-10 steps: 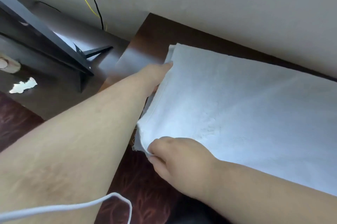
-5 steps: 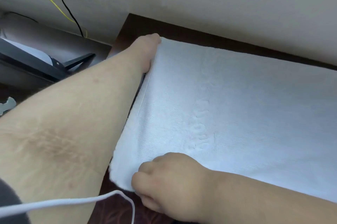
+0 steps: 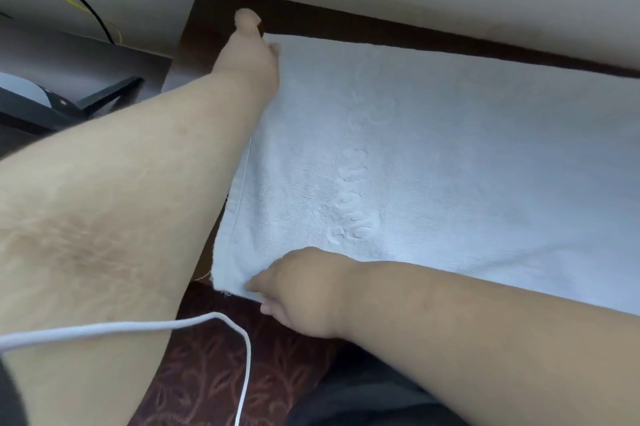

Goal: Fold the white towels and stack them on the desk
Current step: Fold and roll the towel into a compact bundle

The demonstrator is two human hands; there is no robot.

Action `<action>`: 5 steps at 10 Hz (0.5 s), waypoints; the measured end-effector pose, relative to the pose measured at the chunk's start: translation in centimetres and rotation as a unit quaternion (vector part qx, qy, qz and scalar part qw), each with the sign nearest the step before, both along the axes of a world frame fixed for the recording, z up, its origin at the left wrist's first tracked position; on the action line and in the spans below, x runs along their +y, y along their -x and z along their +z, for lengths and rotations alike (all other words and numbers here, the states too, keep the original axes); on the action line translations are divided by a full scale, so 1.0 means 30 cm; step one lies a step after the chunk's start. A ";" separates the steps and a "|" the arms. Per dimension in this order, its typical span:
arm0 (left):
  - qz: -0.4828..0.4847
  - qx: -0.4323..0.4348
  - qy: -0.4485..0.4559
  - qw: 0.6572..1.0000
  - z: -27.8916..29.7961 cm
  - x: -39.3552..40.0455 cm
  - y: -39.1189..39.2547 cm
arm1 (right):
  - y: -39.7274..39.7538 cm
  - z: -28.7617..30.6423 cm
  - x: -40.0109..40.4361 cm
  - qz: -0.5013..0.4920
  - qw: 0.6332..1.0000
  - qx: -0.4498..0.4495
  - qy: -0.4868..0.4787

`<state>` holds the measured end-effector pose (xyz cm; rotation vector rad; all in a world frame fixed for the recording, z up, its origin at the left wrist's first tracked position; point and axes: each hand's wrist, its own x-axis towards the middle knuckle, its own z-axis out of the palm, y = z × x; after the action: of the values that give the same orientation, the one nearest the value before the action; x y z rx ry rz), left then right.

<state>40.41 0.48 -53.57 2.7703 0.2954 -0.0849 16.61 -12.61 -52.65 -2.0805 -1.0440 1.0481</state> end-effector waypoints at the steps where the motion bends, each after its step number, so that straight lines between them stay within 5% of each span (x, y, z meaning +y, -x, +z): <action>1: 0.016 -0.053 -0.048 0.997 0.024 -0.074 0.099 | -0.005 0.046 -0.044 -0.039 0.999 0.024 -0.015; 3: -0.273 0.013 -0.016 0.962 -0.061 -0.261 0.384 | -0.035 0.014 -0.209 -0.116 0.974 -0.195 0.015; 4: -0.266 0.035 -0.092 0.959 -0.094 -0.241 0.428 | 0.040 -0.055 -0.268 -0.013 0.961 -0.245 0.124; 5: -0.250 0.056 -0.128 0.958 -0.090 -0.237 0.431 | 0.129 -0.077 -0.284 0.036 0.968 -0.229 0.098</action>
<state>27.49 -6.63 -56.29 3.0345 -0.4028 -0.3504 12.73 -21.13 -54.96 -2.5394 -1.2838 0.7399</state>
